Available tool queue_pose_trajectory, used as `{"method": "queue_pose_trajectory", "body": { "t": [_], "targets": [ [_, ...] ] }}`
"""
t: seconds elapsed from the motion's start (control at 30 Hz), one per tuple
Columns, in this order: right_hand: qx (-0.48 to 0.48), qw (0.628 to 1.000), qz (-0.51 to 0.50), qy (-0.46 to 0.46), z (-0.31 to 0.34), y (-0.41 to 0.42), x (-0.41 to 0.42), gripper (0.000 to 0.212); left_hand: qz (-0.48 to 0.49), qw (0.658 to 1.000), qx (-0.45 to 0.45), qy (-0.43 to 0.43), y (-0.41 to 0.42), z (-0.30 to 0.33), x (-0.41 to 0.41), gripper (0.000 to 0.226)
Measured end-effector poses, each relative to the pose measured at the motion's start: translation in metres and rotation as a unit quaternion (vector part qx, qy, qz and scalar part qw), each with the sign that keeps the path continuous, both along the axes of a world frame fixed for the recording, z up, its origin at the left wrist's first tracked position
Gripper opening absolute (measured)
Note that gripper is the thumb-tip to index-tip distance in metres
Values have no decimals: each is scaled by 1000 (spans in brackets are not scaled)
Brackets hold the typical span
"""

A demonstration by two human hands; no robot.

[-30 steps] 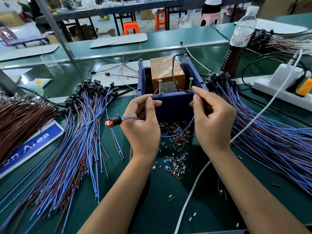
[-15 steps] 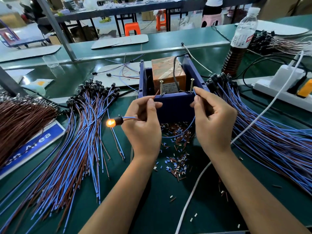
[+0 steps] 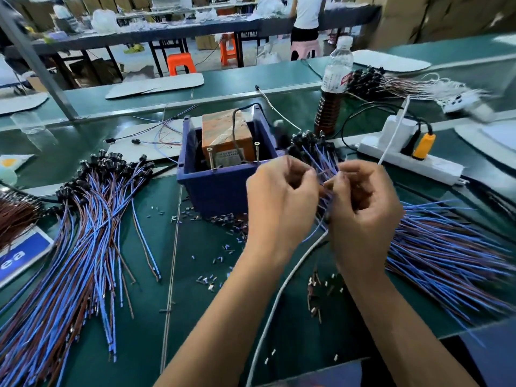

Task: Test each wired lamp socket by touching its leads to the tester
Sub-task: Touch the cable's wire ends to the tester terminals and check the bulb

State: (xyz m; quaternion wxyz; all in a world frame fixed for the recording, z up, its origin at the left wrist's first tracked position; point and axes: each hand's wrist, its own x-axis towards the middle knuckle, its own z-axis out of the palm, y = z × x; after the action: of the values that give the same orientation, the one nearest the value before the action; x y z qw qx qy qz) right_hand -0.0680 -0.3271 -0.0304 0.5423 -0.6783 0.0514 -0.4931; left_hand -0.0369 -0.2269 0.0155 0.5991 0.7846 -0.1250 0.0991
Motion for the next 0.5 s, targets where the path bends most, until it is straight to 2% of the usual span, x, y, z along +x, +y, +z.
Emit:
{"method": "queue_pose_trajectory", "body": {
  "t": [0.07,0.13,0.2,0.27,0.33,0.4,0.5],
  "targets": [
    [2,999,-43,-1,3,-26,-17,12,-84,993,42,77,-35,8,1,12],
    [18,995,-99,11,6,-58,-33,13,-171,971,19,165,-74,15,1,15],
    [25,987,-154,42,9,-88,-47,16,-256,924,-5,284,-111,19,-1,21],
    [20,976,-200,80,13,-118,-61,18,-322,859,-29,397,-148,19,-8,23],
    [30,965,-234,115,15,-142,-72,24,-341,814,-75,464,-179,13,-12,26],
    [30,954,-257,148,17,-159,-80,35,-325,796,-136,492,-199,4,-10,33],
    [-90,938,-264,208,21,-166,-84,40,-254,771,-260,522,-209,-4,-1,36]
  ]
}}
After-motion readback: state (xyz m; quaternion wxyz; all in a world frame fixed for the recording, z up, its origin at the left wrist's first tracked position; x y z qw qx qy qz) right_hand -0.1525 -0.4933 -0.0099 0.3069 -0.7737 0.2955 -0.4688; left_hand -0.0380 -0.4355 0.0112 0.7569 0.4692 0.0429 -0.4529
